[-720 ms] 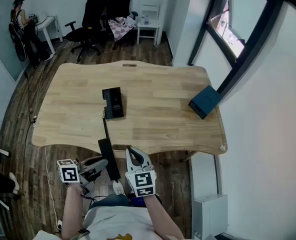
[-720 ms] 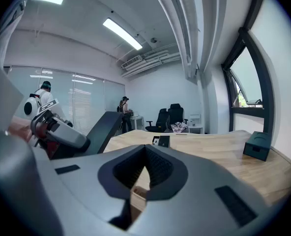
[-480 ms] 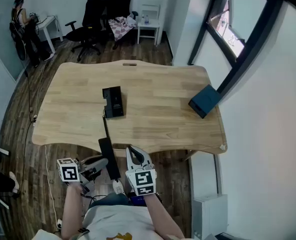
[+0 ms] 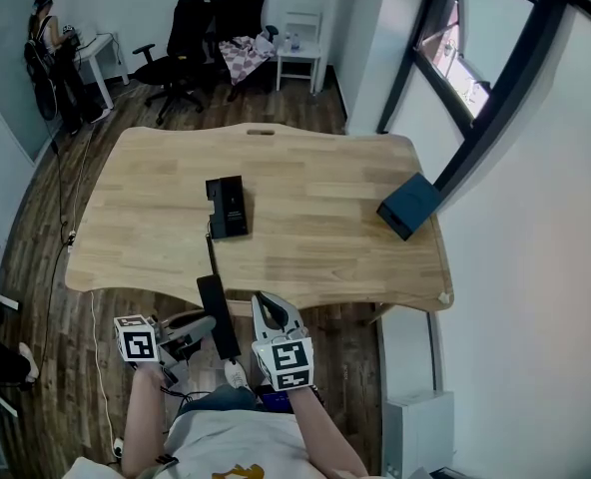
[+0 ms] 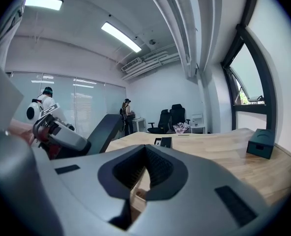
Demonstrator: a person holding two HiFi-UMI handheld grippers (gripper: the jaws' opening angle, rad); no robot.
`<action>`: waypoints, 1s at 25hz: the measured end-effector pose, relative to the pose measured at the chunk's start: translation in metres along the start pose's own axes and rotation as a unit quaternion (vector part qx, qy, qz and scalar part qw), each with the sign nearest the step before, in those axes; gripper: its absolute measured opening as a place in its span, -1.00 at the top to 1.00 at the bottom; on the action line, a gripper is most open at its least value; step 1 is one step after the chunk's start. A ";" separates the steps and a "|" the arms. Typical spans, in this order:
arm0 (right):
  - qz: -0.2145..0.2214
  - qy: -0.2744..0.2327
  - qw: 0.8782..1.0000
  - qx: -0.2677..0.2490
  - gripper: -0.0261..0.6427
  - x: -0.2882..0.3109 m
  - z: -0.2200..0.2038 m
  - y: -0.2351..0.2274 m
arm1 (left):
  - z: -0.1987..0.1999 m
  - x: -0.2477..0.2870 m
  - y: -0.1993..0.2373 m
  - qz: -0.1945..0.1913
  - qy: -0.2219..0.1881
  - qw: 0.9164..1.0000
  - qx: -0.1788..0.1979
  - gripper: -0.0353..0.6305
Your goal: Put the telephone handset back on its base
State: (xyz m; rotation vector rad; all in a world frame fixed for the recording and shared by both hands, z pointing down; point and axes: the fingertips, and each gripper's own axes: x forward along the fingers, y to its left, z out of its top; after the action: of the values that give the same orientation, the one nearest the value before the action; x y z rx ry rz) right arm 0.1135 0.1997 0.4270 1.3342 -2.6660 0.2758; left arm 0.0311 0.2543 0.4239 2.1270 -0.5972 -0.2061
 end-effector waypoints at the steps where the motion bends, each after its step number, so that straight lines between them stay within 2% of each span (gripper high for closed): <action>1: 0.000 0.002 1.000 0.000 0.90 0.002 -0.001 -0.002 | 0.002 0.001 0.002 0.001 0.000 1.000 -0.002 0.68; 11: -0.007 0.021 1.000 -0.005 0.90 0.040 -0.002 -0.031 | 0.046 0.017 0.038 -0.006 -0.015 1.000 -0.013 0.68; 18: 0.002 0.033 0.999 -0.010 0.90 0.120 0.003 -0.047 | 0.102 0.033 0.088 -0.016 -0.007 1.000 -0.022 0.68; 25: -0.025 0.045 0.999 -0.002 0.90 0.187 0.017 -0.072 | 0.158 0.050 0.136 -0.037 0.012 0.998 -0.041 0.68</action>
State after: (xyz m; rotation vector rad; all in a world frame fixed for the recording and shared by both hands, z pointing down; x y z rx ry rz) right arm 0.0591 0.0081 0.4570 1.3523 -2.5539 0.3164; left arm -0.0286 0.0493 0.4439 2.0709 -0.4893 -0.2411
